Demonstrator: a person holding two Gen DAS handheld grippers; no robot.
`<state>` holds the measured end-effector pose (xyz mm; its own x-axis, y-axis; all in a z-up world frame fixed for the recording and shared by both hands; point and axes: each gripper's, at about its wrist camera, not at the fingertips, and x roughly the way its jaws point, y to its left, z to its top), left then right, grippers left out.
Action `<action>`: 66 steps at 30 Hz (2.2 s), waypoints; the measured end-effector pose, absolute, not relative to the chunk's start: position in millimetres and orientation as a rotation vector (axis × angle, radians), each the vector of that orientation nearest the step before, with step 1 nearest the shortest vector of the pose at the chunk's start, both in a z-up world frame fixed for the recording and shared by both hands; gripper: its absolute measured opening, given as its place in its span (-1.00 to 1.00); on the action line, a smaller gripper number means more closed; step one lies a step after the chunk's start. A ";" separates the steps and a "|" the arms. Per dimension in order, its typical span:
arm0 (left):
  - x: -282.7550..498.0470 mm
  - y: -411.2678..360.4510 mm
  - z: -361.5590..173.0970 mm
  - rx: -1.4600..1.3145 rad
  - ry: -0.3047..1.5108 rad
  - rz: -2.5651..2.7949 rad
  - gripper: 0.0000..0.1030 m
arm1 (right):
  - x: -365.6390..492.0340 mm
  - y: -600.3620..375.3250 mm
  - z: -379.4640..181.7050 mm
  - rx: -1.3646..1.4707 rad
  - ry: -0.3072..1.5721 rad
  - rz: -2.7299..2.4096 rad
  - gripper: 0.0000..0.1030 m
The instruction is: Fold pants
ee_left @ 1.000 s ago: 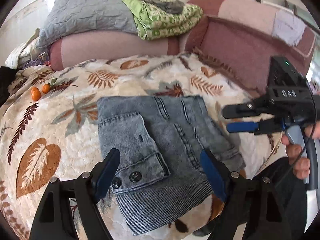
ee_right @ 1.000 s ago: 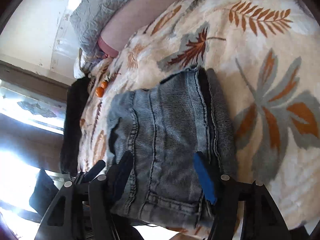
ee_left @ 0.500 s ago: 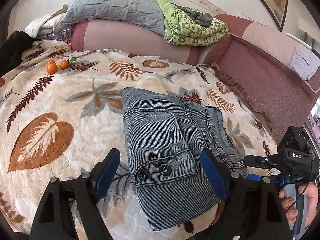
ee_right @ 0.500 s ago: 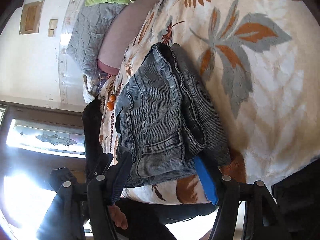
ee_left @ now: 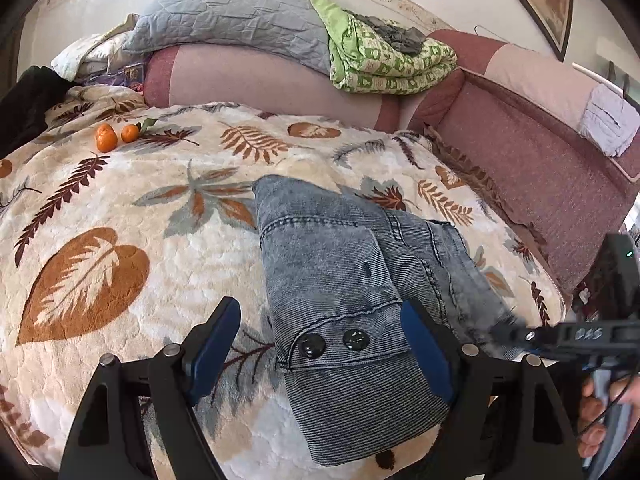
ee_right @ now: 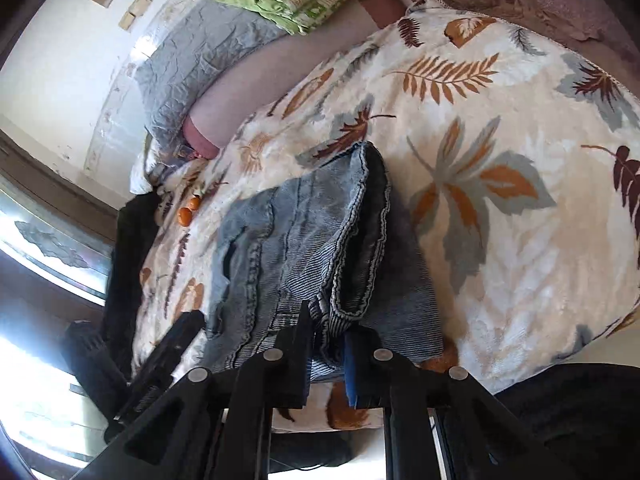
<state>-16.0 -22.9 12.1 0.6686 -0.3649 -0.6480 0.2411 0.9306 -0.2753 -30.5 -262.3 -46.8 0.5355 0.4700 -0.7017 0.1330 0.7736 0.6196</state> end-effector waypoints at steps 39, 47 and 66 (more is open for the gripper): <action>53.0 -23.9 -21.1 -0.340 1.034 -0.410 -0.22 | 57.8 -276.3 -60.9 0.576 1.142 0.369 -0.57; 27.0 -14.3 39.7 -0.227 0.846 -0.412 -0.53 | 42.5 -243.2 15.8 0.475 0.991 0.426 -0.70; 130.4 54.9 -10.9 -0.233 0.957 -0.183 -0.20 | 169.4 -158.5 -3.0 0.436 1.049 0.487 -0.66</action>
<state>130.4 54.9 -10.9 0.5639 -0.2565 -0.7850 0.0513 0.9596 -0.2767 169.4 -158.5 -3.0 0.4123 0.5733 -0.7080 -0.1715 0.8121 0.5577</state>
